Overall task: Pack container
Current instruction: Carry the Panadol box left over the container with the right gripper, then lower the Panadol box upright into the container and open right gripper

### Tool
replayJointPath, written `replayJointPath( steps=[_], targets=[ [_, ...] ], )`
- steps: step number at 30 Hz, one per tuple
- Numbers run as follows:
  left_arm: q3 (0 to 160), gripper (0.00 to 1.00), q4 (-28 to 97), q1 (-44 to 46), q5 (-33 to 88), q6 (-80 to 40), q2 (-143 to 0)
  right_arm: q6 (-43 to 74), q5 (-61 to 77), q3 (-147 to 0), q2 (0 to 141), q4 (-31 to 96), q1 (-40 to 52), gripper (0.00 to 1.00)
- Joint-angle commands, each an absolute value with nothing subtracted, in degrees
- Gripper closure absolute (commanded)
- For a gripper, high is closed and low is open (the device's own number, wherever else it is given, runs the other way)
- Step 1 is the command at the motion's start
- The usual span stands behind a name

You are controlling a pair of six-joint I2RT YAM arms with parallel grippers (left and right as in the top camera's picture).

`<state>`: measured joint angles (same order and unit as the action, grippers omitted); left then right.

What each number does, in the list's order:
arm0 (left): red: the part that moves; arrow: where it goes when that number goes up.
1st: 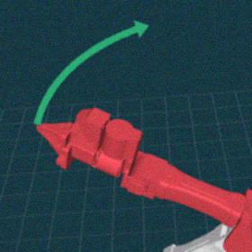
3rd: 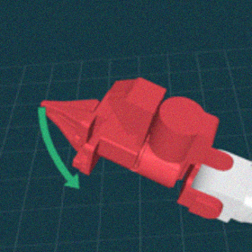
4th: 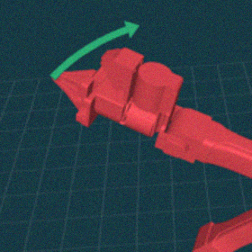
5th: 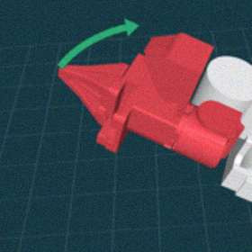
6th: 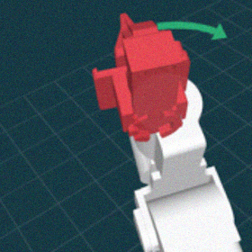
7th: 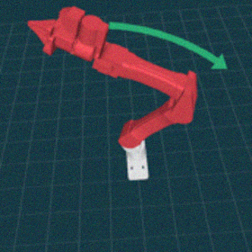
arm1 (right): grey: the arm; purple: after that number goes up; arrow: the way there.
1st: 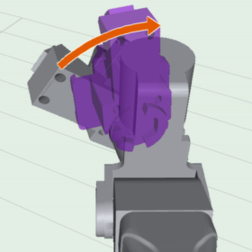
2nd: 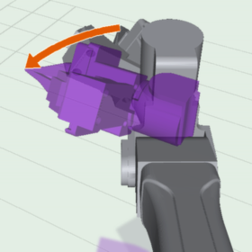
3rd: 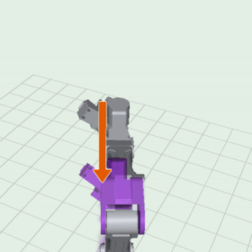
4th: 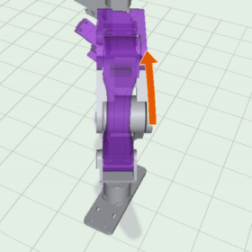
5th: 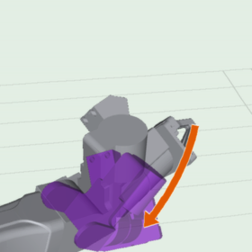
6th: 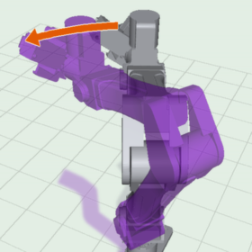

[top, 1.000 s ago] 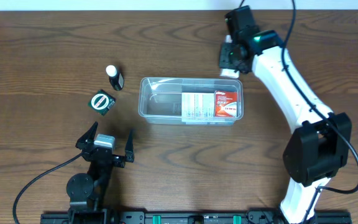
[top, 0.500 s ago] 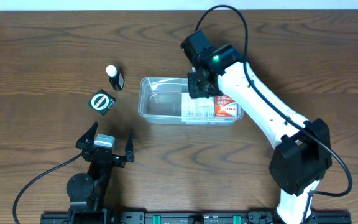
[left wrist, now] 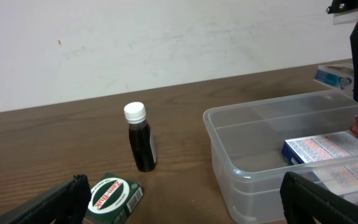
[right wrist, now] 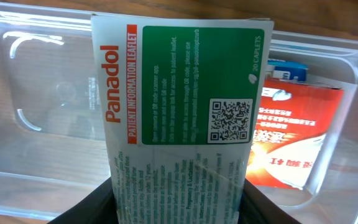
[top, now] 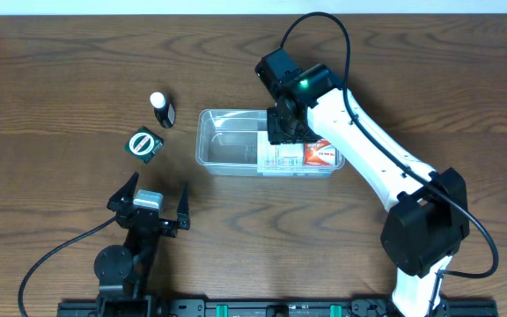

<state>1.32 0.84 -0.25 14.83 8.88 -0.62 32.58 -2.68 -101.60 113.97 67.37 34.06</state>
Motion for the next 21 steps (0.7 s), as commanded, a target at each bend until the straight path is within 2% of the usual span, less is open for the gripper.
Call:
replayJointPath(
  steps=[1,10,15,21],
  targets=[
    [0.23,0.02,2.68,-0.08,15.44,9.19,-0.23,32.82,-1.26,-102.91,112.49,67.05,34.83,0.52],
    [0.23,0.02,2.68,-0.08,15.44,9.19,-0.23,24.23,-2.96,-102.91,112.49,67.05,35.18,0.53],
    [0.23,0.02,2.68,-0.08,15.44,9.19,-0.23,7.46,-3.27,-102.91,112.49,67.64,35.42,0.42],
    [0.23,0.02,2.68,-0.08,15.44,9.19,-0.23,0.01,-8.01,-102.91,112.51,66.37,34.59,0.40]
  ],
)
